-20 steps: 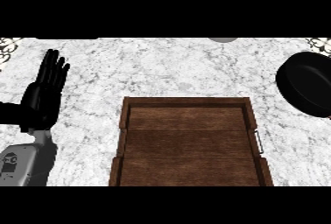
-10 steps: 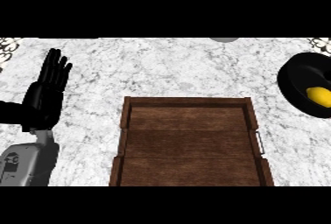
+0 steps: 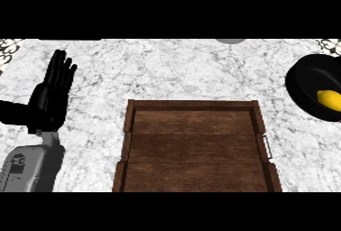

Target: Pick the lemon from the tray and place it in the pot

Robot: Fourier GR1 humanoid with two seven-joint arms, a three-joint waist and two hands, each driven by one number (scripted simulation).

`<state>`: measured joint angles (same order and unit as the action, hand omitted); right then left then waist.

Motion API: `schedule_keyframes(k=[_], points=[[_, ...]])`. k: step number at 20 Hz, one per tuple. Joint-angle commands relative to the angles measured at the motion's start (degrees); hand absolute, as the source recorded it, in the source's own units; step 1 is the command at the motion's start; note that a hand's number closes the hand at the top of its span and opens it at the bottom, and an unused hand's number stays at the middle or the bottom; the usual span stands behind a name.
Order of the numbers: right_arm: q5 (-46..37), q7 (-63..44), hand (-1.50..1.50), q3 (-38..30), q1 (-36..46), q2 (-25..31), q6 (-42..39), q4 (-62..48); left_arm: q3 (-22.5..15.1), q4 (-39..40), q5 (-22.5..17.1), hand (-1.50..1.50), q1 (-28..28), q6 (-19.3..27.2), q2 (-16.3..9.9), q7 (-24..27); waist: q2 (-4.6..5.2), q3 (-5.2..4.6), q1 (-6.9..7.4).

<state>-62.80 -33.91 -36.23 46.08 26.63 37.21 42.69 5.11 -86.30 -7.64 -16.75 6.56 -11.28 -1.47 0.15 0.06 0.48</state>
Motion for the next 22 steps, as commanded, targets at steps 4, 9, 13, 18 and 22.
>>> schedule_keyframes(k=[4, 9, 13, 18, 22], points=[[8.4, 2.8, -1.50, -3.3, -3.4, -3.9, 11.2, 7.5, 1.3, -0.1, -0.7, 0.00, -0.1, -0.9, -0.9, -0.3, -0.18, -0.03, -0.53], [12.9, 4.3, -1.50, -3.3, -9.1, -2.6, 10.4, 18.9, 0.5, -5.3, -0.4, 0.00, 2.0, -0.3, -1.0, -4.0, -0.45, -0.06, -0.79], [18.7, 6.7, -1.50, -3.7, -18.6, -6.0, 10.0, 30.6, -0.6, -5.6, 1.2, 0.00, 1.5, 1.3, 0.1, -4.5, -0.61, -0.07, -1.25], [24.3, 6.5, -1.50, -5.1, -30.4, -7.6, 6.2, 44.3, 3.1, 1.7, -2.2, 0.00, 0.7, -2.9, -1.1, 0.4, -0.32, -0.09, -1.50], [23.9, 2.6, -1.50, -5.9, -36.9, -8.4, 3.5, 55.1, -1.8, -7.0, 2.3, 0.00, 2.1, 1.5, 1.5, -5.1, -0.37, -0.07, -0.99]])
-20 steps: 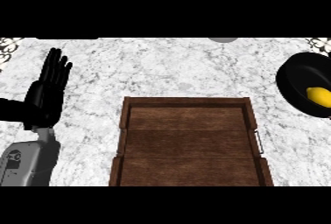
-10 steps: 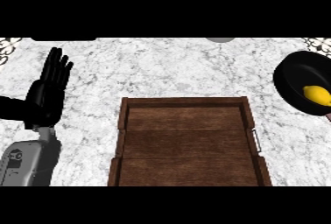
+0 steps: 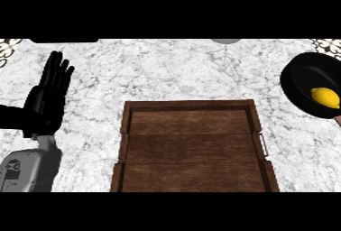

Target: Pick the lemon from the tray and place it in the pot

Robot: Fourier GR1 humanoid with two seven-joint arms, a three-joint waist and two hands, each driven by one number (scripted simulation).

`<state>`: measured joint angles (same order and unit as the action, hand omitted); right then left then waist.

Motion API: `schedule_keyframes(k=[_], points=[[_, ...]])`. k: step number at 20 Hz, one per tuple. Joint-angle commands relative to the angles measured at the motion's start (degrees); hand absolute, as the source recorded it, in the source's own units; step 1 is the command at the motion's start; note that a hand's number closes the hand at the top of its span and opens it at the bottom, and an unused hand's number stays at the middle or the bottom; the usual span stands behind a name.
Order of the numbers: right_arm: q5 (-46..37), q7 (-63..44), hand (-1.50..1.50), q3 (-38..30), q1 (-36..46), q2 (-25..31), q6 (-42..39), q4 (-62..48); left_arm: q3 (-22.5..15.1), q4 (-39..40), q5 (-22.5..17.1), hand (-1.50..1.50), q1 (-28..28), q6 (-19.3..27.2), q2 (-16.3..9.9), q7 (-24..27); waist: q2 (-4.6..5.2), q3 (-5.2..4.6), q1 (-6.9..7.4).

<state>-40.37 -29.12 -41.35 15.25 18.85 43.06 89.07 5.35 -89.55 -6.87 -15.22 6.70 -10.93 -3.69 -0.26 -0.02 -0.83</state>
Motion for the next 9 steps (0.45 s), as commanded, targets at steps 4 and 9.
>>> schedule_keyframes(k=[4, 9], points=[[5.4, -0.2, -1.50, -1.9, -13.4, -4.0, -2.7, 15.5, 3.4, 2.3, -2.2, 0.00, -0.6, -3.4, -2.3, 1.5, 0.19, 0.00, 0.38], [16.5, 5.0, -1.50, -7.8, -24.3, -6.5, -5.8, 22.1, 0.8, -0.3, 0.2, 0.00, 1.4, -1.7, -0.4, 1.0, 0.07, 0.04, 0.20]])
